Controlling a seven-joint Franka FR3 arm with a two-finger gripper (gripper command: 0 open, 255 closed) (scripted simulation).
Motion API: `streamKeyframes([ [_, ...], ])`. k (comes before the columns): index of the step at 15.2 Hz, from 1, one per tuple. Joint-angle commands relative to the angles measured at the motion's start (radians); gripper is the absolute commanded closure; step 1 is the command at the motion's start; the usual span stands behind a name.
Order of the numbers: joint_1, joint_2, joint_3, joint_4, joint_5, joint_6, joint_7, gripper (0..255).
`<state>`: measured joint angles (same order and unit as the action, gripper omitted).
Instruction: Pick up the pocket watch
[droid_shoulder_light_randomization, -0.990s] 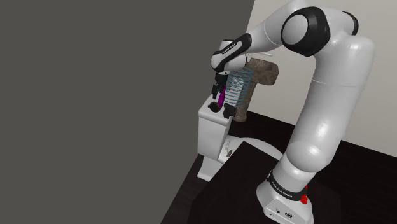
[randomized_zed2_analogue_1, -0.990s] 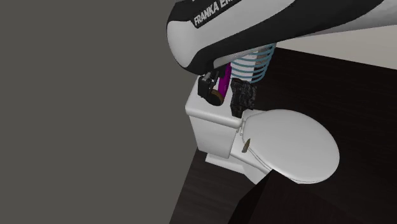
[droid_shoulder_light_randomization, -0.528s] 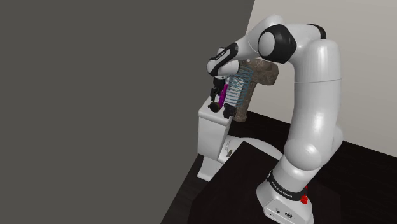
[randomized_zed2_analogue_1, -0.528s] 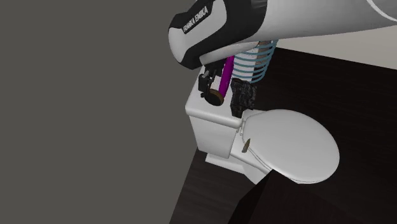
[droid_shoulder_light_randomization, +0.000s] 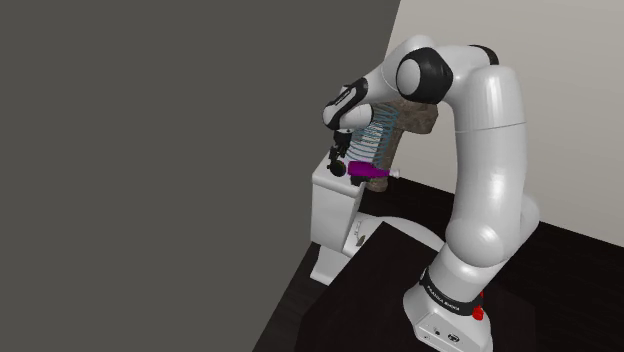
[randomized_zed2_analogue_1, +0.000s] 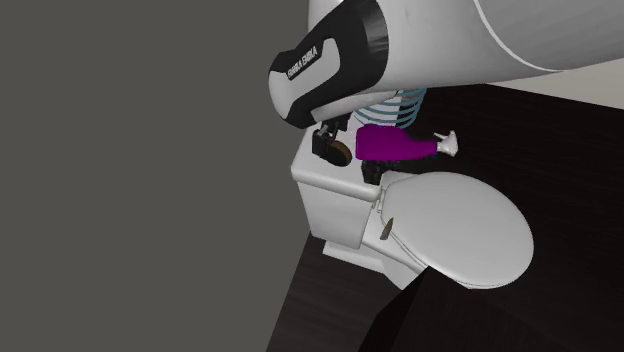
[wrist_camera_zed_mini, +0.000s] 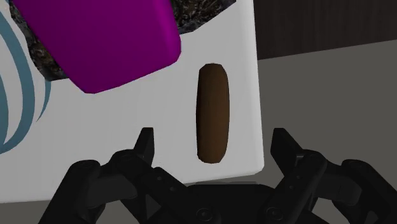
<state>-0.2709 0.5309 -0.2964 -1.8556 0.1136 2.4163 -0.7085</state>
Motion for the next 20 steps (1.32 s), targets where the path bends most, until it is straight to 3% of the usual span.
streamKeyframes([
  [1,0.000,0.001,0.001,-0.001,0.000,0.003,0.001,255],
  [10,-0.001,0.002,0.001,-0.001,0.001,0.003,-0.001,255],
  [20,0.015,-0.083,-0.019,0.017,-0.028,-0.097,0.012,255],
])
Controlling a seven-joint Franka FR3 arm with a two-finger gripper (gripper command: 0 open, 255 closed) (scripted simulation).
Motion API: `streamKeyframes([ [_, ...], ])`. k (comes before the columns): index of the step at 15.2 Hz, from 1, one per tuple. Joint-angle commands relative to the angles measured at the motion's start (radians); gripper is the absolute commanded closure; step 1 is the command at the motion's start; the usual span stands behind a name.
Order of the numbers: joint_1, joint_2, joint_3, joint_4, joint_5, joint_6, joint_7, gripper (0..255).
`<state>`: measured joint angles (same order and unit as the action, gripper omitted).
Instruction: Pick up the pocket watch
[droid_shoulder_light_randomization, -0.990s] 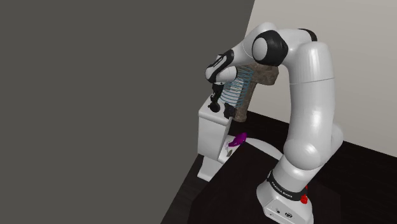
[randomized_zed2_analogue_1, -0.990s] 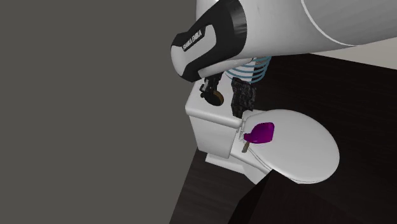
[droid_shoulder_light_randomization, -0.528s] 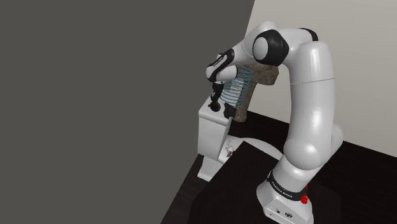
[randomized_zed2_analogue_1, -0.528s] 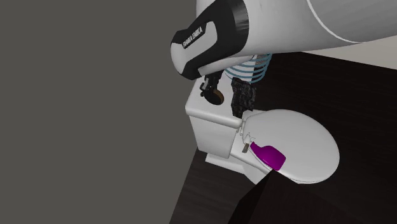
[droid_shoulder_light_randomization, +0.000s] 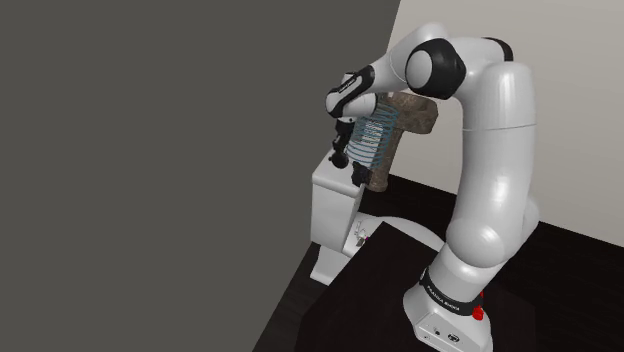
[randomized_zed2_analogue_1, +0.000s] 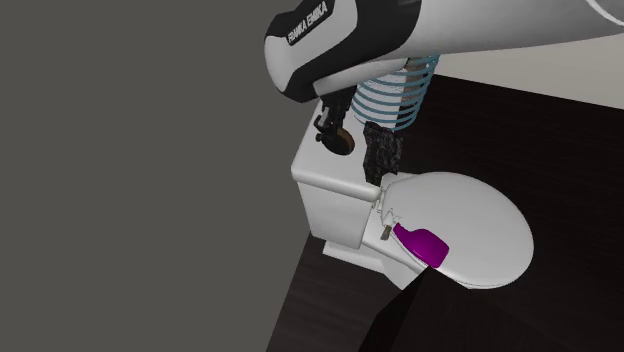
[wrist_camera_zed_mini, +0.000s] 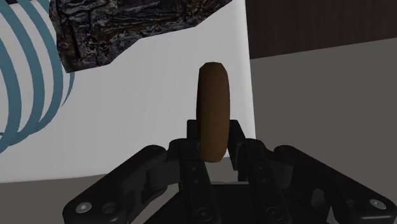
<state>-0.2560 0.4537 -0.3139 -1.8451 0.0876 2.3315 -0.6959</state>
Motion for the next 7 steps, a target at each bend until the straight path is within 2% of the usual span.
streamKeyframes([
  [1,0.001,-0.014,-0.003,0.010,-0.005,-0.023,0.001,255],
  [7,0.006,-0.044,-0.010,0.025,-0.016,-0.068,0.005,255],
])
